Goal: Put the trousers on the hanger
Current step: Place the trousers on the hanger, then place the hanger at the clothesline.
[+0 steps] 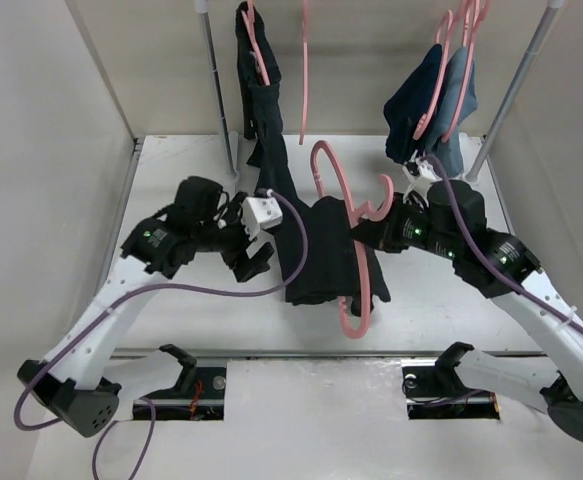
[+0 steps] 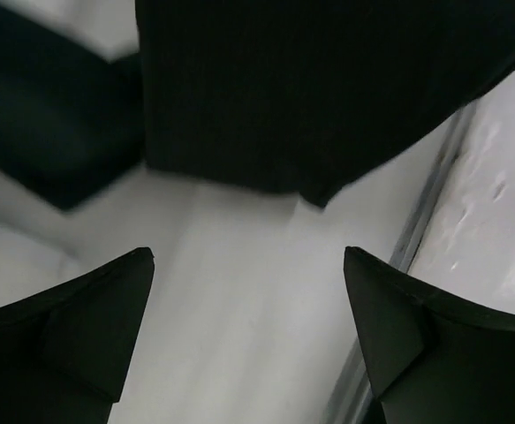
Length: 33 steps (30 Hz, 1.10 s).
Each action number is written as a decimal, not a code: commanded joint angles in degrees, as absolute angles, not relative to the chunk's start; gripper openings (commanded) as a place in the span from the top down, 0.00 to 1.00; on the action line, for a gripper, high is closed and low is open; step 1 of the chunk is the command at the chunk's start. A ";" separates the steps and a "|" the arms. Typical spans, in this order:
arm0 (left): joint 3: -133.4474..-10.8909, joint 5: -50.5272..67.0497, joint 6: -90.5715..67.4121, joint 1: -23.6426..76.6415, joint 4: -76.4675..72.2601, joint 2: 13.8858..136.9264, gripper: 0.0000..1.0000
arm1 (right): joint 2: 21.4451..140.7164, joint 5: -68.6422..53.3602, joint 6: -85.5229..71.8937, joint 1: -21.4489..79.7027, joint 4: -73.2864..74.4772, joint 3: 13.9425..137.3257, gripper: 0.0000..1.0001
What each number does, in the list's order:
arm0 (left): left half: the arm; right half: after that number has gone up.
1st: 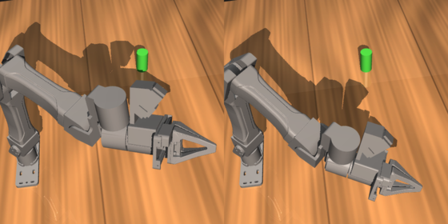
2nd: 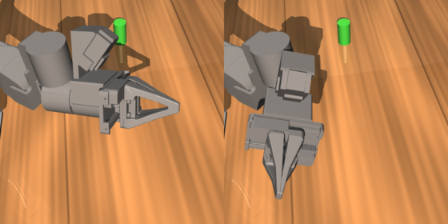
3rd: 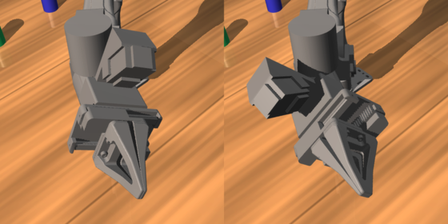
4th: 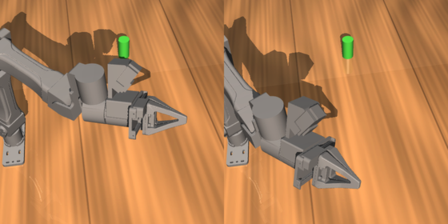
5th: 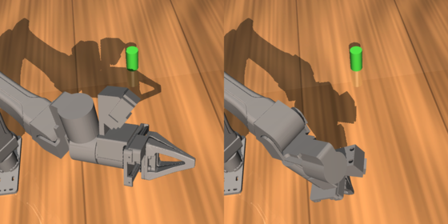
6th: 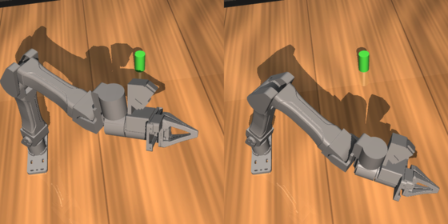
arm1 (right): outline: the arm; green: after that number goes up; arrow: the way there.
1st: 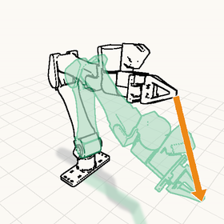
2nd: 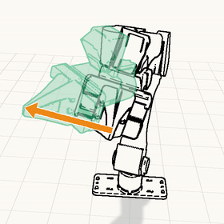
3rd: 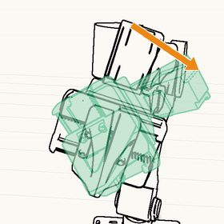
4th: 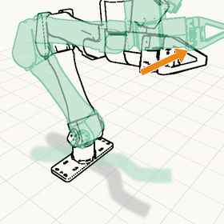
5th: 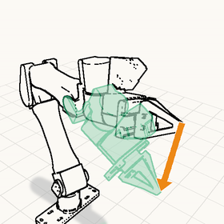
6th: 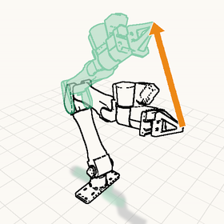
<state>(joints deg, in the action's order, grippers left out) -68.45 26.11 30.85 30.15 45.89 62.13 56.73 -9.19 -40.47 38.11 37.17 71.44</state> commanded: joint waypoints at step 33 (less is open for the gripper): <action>-85.26 53.34 -11.69 45.88 20.74 80.95 0.60 | 73.83 26.89 -44.82 52.29 42.55 103.89 1.00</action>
<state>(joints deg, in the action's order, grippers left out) -86.80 52.45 -12.19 45.28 22.09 81.89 76.25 23.38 -44.25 52.23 51.77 101.10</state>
